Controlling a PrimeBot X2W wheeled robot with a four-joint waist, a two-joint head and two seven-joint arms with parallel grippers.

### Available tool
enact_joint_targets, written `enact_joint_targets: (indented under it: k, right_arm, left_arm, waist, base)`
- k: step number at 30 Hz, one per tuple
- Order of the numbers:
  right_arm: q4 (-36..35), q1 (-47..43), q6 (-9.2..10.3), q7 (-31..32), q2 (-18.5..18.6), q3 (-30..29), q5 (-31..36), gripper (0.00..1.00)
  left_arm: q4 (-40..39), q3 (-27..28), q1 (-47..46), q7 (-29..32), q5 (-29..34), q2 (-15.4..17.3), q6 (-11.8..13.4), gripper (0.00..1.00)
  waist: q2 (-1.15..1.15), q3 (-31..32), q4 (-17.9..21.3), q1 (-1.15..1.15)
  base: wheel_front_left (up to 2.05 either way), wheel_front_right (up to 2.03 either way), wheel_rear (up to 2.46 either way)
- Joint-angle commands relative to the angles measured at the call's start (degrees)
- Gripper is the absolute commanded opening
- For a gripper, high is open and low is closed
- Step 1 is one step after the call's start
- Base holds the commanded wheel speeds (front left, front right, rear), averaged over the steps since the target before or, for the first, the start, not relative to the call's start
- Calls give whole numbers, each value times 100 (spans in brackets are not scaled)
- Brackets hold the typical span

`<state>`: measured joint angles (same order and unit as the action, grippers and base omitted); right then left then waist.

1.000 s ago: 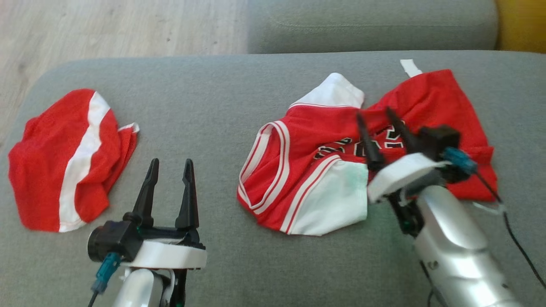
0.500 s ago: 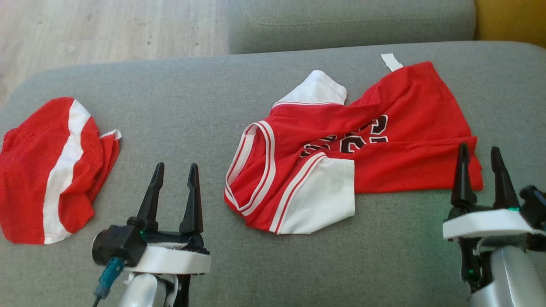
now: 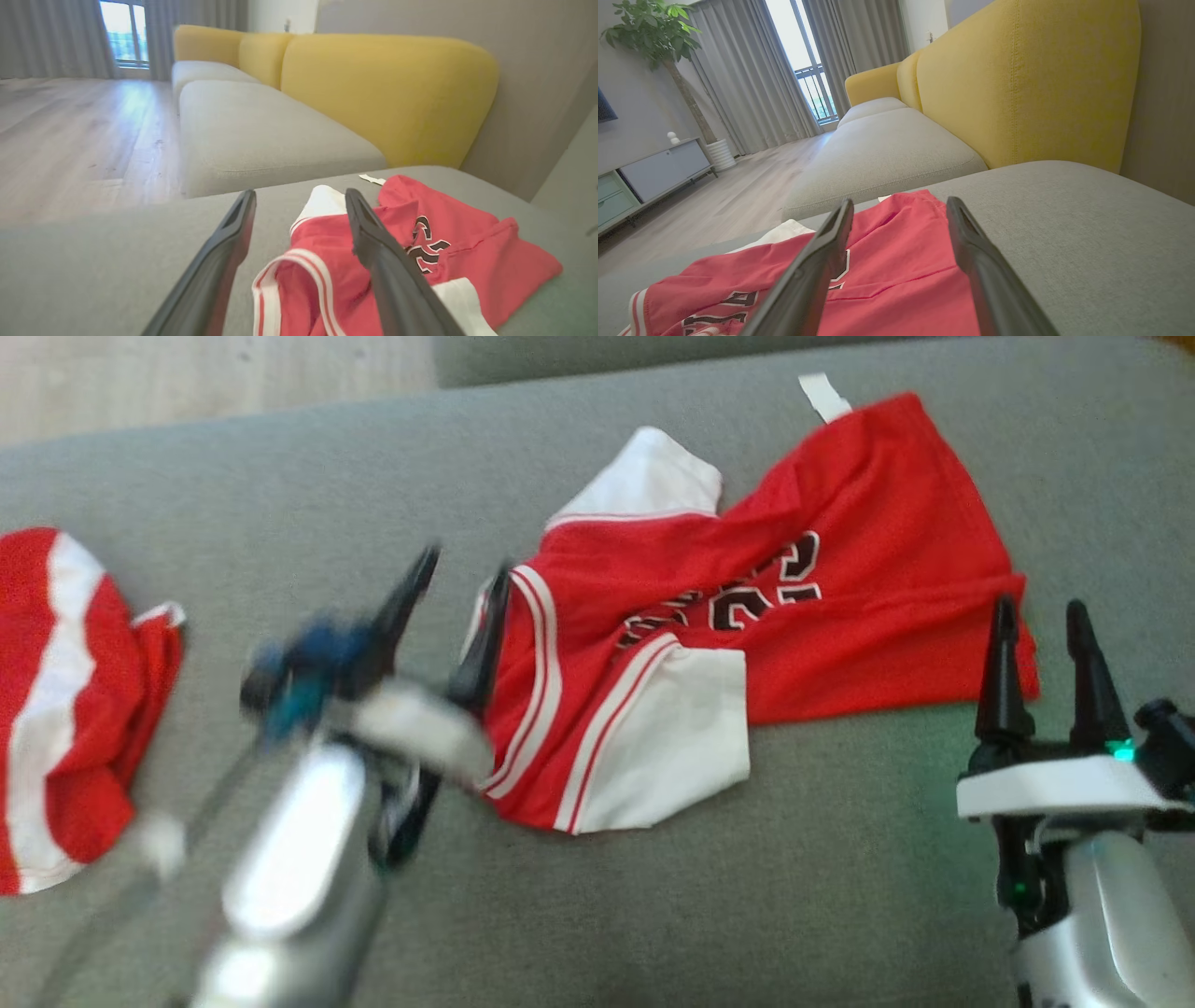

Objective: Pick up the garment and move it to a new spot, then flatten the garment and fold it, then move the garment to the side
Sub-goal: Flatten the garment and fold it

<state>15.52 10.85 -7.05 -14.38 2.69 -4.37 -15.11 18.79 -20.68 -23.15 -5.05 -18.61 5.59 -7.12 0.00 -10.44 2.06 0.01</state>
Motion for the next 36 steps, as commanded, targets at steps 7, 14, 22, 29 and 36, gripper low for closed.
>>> enact_joint_targets:
  k: [7,14,22,29,36]
  right_arm:
    - [-267,568,-44,-62,19,429,-141,100]
    - [-345,760,-44,-62,19,652,-377,100]
    - [-424,766,-44,-62,19,757,-516,100]
    - [-488,806,-44,-62,19,787,-577,100]
    - [-479,819,-44,-62,19,873,-580,100]
  left_arm:
    - [449,-1234,-2470,2630,-1731,990,-34,100]
    - [931,-2201,-3472,3953,-2604,1854,-35,100]
    - [1285,-2774,-3788,4129,-3213,2085,-36,100]
    - [1734,-2911,-4237,3261,-2972,2223,-36,0]
    - [2363,-2980,-4843,2382,-2564,2291,-36,0]
  waist:
    - [0,-779,757,-1]
    - [0,-1091,1190,-1]
    - [0,-1238,1395,-1]
    - [0,-1319,1466,-1]
    - [0,-1344,1531,-1]
  base:
    - [0,0,0]
    - [0,0,0]
    - [0,0,0]
    - [0,0,0]
    - [0,0,0]
